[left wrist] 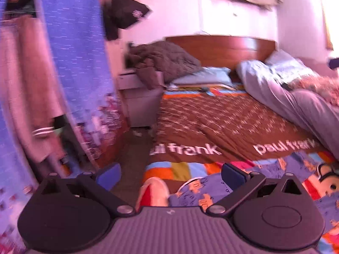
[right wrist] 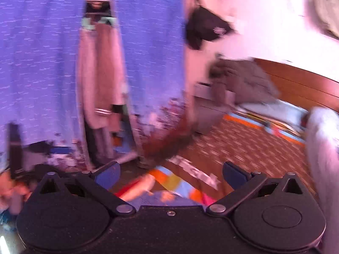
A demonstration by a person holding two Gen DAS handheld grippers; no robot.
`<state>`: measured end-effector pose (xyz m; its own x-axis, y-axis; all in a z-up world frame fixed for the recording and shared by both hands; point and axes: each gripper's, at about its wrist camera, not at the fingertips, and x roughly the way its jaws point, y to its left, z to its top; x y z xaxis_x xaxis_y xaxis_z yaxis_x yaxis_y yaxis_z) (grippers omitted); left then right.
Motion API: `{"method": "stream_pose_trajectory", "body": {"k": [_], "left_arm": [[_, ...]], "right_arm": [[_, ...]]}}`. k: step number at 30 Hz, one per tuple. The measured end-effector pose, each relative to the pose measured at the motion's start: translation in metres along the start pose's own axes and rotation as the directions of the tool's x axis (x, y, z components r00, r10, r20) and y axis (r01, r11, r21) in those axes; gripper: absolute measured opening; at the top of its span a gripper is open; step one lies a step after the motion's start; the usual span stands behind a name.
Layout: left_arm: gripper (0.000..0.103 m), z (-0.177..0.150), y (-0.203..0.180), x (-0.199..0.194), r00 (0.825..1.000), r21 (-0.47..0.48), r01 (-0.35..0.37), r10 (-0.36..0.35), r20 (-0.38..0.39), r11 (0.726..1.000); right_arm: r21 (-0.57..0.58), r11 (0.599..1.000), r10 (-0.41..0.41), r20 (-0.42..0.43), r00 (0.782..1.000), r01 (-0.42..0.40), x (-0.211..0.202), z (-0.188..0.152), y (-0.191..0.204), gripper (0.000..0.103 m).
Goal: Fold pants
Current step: 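Move both tools down toward the waistband of the blue pants, then close the left gripper on the waistband while the right gripper grasps the waistband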
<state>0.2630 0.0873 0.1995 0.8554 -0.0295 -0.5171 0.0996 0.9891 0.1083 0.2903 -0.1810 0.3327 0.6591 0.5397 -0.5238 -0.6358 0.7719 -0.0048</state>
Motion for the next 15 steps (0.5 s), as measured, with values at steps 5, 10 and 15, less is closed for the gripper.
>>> {"method": "stream_pose_trajectory", "body": {"k": [5,10,15], "left_arm": [[0.103,-0.018,-0.019,0.124,0.996,0.128,0.041,-0.03,-0.086,0.991],[0.103,-0.038,-0.037,0.22,0.99,0.246,0.044,-0.01,-0.139,0.968],[0.102,-0.052,-0.036,0.268,0.978,0.263,0.141,-0.093,-0.186,0.955]], "right_arm": [[-0.267,0.943,0.181,-0.082,0.98,-0.197,0.088,-0.048,-0.061,0.102],[-0.217,0.968,0.067,-0.248,0.966,-0.122,0.205,-0.113,-0.15,0.094],[-0.049,0.998,0.026,-0.332,0.943,-0.044,0.269,-0.174,-0.216,0.082]]}}
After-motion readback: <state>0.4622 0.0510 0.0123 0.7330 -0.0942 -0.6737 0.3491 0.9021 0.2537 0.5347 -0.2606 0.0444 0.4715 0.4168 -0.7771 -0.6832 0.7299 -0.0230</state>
